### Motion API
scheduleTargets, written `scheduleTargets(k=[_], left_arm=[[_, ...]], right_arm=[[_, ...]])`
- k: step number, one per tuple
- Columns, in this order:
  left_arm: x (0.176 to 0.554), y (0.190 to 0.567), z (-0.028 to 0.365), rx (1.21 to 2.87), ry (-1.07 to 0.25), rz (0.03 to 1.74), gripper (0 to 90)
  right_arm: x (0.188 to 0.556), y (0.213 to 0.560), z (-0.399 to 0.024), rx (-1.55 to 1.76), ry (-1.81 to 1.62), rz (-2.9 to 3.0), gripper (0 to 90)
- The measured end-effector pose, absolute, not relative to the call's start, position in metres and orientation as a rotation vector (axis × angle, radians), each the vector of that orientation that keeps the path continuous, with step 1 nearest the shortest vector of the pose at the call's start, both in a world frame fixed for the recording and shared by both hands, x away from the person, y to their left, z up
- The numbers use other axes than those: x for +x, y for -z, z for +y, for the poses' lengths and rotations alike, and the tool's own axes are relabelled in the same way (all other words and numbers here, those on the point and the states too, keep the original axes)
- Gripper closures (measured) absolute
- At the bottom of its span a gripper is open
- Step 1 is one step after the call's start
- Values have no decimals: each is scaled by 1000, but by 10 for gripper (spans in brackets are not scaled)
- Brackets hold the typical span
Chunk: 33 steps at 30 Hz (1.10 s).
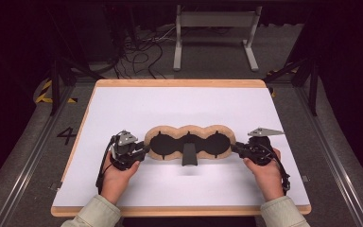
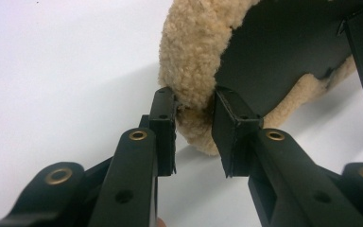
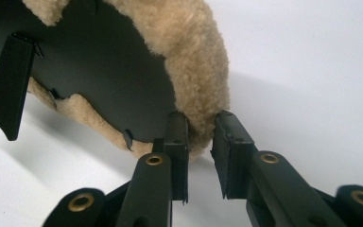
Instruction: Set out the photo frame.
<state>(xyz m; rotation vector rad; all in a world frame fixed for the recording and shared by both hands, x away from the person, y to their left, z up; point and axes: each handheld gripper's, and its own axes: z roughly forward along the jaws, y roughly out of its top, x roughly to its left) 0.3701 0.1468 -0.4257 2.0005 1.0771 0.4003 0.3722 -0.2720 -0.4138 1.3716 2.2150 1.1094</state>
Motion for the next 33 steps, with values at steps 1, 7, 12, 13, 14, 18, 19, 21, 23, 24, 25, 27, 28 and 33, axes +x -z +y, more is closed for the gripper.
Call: scheduleTargets(k=[1,7,12,13,14,18,19,21,23,24,25,27,28,33], left_arm=[[368,425,148,2002,-390,1070,710],[359,423,152,2025,-375,1031,715],[355,422,156,2040,-347,1004,746],[354,422,157,2045,-340,995,746],[354,422,157,2045,-340,995,747],[351,422,158,2061,-326,985,745],[350,422,159,2070,-322,973,744],[348,423,160,2079,-305,968,739],[348,423,161,2083,-283,966,731],[347,423,161,2081,-267,970,729],[346,423,162,2086,-262,965,729],[345,423,163,2089,-262,960,728],[344,423,163,2087,-263,961,728],[338,420,167,2102,-270,938,709]], right_arm=[[371,414,-272,1368,-1109,2216,764],[360,415,-275,1329,-1120,2232,760],[352,414,-276,1287,-1099,2267,755],[350,414,-276,1285,-1105,2271,753],[350,414,-276,1285,-1105,2271,753],[346,413,-277,1267,-1094,2294,749],[345,413,-277,1255,-1086,2304,748],[342,412,-276,1241,-1070,2315,746],[341,412,-276,1238,-1068,2319,743],[339,412,-276,1238,-1065,2331,738],[338,411,-276,1233,-1064,2335,734],[337,411,-277,1219,-1070,2335,733],[336,411,-278,1218,-1074,2335,733],[334,407,-280,1201,-1078,2339,739]])
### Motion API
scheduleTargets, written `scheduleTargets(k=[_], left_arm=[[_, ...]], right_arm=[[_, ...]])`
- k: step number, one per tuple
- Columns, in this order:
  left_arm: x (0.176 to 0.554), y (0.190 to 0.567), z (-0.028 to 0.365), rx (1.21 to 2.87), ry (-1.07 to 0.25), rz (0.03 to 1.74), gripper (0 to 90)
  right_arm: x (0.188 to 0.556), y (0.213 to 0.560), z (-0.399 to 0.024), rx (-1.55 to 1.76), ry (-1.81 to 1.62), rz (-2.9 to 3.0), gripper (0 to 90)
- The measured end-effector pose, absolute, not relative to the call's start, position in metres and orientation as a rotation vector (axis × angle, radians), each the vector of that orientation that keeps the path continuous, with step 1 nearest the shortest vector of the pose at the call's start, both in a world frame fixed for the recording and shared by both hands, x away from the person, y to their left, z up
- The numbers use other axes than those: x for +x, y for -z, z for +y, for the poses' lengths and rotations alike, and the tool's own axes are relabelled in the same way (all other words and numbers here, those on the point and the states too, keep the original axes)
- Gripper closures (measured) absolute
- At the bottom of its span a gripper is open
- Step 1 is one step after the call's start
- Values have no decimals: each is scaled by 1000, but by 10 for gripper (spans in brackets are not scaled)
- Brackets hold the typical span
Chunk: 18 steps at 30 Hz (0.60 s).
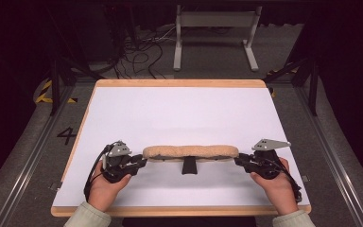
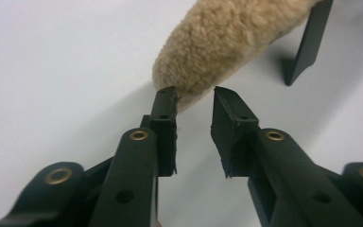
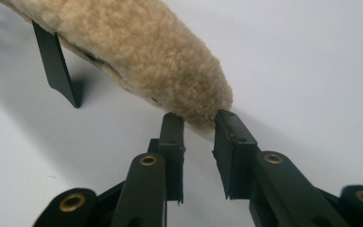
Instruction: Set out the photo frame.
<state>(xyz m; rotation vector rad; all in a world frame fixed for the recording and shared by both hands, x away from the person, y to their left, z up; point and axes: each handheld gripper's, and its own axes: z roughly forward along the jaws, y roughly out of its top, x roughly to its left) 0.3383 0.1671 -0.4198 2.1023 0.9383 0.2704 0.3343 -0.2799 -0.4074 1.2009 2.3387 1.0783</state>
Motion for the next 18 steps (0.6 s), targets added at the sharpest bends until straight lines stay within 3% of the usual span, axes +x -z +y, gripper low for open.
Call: scheduleTargets(k=[13,18], left_arm=[[321,402,170,2164,-267,763,815],[322,402,163,2210,-196,700,819]], right_arm=[[331,392,-287,1179,-951,2351,897],[332,392,-291,1188,-947,2345,900]])
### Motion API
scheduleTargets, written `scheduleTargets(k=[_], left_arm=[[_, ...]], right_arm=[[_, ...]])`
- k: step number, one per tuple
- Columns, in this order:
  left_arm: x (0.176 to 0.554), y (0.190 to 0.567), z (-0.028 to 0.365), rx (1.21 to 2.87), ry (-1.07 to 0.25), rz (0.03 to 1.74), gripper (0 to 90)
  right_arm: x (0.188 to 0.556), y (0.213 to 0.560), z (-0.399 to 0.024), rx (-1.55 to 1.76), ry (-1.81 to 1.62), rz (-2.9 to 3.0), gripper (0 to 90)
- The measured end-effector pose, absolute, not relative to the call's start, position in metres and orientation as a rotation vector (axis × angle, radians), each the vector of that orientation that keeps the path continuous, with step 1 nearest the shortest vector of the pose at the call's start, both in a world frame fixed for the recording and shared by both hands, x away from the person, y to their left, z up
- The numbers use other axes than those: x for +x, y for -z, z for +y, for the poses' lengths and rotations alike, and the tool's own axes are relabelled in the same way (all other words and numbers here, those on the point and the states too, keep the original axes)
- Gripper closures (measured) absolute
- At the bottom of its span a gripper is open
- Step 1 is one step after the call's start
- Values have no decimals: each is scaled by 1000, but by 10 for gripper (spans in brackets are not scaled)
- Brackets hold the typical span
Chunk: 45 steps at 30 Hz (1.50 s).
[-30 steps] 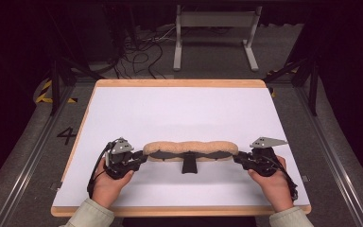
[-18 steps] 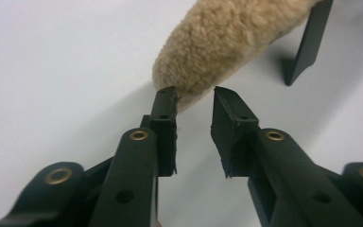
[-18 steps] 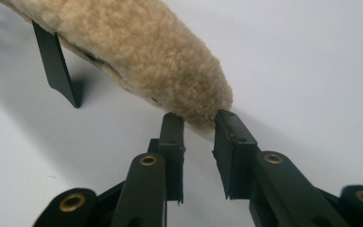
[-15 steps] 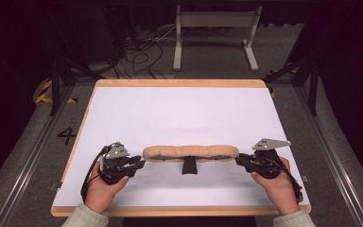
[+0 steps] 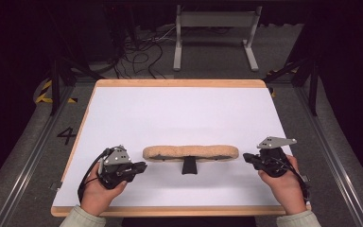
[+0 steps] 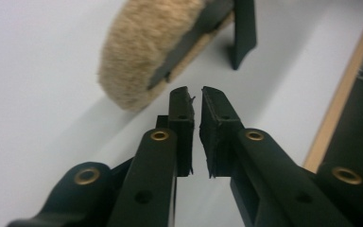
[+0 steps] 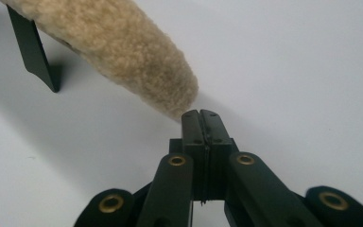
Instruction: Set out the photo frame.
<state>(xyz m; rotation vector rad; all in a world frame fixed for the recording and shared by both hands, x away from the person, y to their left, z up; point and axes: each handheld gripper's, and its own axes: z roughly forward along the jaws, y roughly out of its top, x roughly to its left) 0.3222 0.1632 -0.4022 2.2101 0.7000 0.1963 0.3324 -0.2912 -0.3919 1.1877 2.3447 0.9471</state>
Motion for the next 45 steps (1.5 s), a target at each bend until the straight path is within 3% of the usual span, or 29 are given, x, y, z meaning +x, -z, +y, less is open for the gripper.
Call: scheduleTargets(k=[14,32,45], left_arm=[[335,415,141,2358,-172,700,873],[350,419,142,2298,-296,762,899],[360,419,143,2299,-305,777,900]], right_arm=[[338,394,-299,1198,-948,2291,900],[351,402,-286,1115,-1017,2294,900],[349,403,-282,1088,-1007,2340,900]])
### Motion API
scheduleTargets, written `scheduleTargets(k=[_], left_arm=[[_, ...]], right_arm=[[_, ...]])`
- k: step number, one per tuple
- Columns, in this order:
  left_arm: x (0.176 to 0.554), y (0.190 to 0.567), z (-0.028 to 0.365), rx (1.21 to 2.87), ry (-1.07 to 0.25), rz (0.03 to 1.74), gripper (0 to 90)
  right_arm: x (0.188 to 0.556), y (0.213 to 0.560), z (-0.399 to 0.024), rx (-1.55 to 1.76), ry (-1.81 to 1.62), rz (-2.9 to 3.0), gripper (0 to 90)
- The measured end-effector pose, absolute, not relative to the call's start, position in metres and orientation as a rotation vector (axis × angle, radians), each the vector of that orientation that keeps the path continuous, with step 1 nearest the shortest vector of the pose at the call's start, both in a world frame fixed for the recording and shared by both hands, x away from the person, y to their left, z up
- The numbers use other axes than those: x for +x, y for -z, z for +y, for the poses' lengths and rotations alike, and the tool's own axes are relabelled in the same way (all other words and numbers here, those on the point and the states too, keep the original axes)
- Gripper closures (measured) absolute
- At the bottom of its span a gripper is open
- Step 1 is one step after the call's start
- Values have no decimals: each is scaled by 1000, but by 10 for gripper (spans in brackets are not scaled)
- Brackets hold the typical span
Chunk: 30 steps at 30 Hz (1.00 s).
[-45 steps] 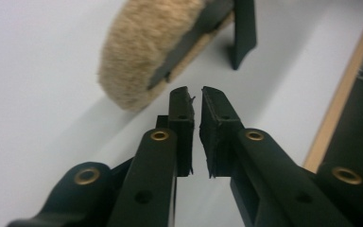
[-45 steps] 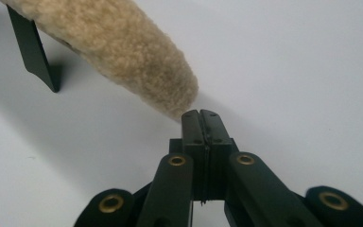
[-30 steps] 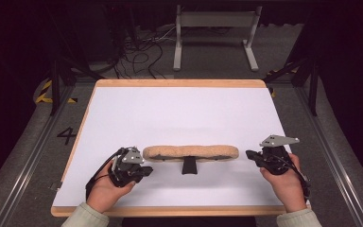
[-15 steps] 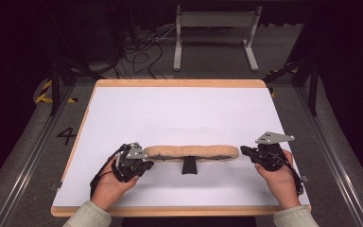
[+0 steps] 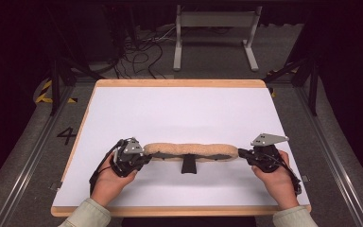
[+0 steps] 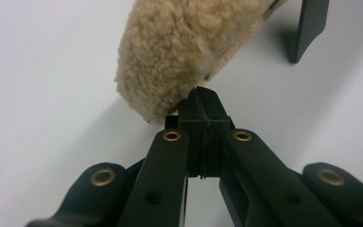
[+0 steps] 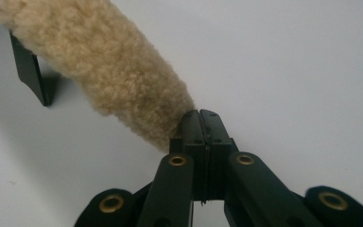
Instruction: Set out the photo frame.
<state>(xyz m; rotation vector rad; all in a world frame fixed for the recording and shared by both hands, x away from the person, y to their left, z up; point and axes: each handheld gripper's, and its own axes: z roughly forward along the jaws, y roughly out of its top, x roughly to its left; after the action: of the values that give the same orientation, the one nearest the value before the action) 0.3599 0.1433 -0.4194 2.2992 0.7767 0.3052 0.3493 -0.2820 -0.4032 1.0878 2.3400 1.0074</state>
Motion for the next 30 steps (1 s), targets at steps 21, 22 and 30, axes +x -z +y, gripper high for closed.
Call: scheduleTargets(k=[21,22,30], left_arm=[[417,418,133,2245,-386,890,900],[421,418,132,2225,-378,905,900],[425,419,134,2179,-355,942,900]], right_arm=[[327,399,-248,849,-983,2521,900],[325,399,-244,828,-982,2537,900],[314,398,-227,733,-1005,2608,900]])
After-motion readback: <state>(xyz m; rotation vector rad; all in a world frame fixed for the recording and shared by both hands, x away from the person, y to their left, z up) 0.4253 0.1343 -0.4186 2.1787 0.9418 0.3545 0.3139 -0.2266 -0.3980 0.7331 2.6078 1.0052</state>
